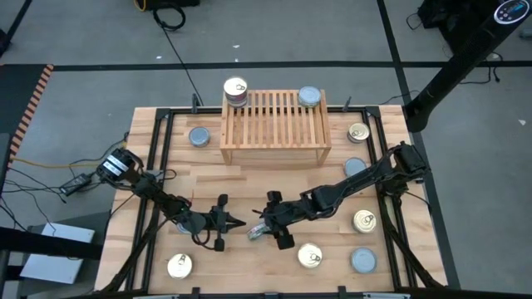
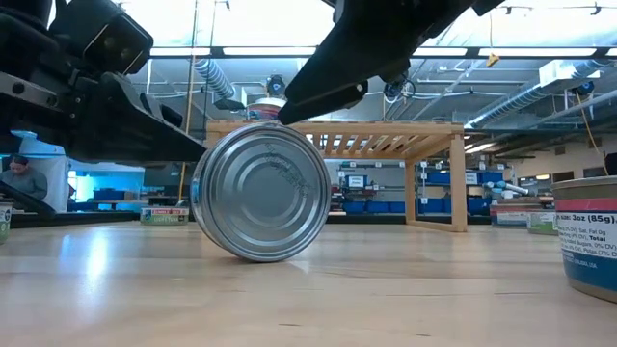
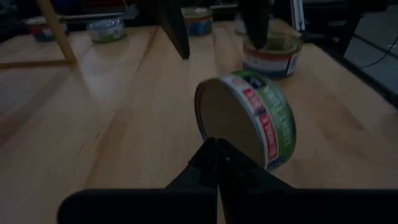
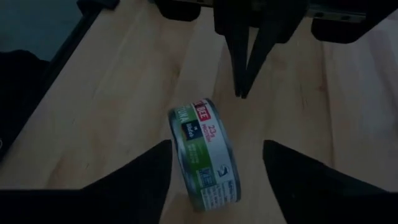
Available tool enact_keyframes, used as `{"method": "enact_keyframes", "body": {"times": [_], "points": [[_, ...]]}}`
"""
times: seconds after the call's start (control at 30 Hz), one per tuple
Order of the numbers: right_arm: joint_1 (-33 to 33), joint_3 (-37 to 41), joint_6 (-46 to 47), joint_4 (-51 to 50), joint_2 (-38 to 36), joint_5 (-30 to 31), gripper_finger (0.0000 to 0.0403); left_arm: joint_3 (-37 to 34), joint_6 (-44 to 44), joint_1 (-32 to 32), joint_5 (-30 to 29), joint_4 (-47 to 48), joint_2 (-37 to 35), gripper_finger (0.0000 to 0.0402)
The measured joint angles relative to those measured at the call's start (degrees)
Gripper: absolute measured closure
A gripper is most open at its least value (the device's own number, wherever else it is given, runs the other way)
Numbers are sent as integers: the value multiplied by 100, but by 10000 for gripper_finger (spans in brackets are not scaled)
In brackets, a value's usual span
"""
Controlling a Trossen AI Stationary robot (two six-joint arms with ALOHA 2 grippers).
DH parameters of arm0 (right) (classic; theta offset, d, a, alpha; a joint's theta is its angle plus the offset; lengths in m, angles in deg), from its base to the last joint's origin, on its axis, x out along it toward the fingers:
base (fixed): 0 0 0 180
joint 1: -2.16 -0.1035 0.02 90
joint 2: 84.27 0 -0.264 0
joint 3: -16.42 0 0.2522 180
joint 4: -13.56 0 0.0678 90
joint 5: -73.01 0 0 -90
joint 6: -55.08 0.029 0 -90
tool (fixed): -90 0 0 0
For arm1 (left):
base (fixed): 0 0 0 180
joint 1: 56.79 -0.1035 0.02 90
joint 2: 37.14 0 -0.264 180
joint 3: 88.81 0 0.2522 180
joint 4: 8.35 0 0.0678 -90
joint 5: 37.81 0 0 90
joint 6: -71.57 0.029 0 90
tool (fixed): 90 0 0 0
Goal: Stack canned seafood by type on shelf
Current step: Stack the green tuna can on top of the green tuna can on the shelf
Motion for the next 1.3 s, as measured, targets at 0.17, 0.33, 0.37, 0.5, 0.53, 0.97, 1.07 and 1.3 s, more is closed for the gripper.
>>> {"method": "enact_keyframes", "body": {"times": [0.17, 0.33, 0.37, 0.5, 0.53, 0.97, 1.07, 1.3], "points": [[-1, 0, 28, 3, 0, -25, 112, 0, -4, 0, -6, 37, 0, 399], [-1, 2, 13, 35, 38, -25, 111, 0, -6, 0, -9, 25, 0, 399], [-1, 2, 5, 61, 60, -27, 113, 0, -4, 0, -9, 17, 0, 399], [1, 7, -63, 172, 272, -222, 123, 0, -4, 0, -22, 19, 0, 399], [1, 11, -91, 177, 324, -272, 126, 0, -4, 0, -28, 13, 0, 399], [123, -17, -195, 253, 369, -569, 183, 2, -5, 0, -31, 39, 0, 399], [130, -17, -192, 257, 369, -584, 194, 2, -4, 0, -31, 37, 0, 399], [128, -17, -64, 251, 369, -593, 196, 2, -4, 0, -31, 37, 0, 399]]}}
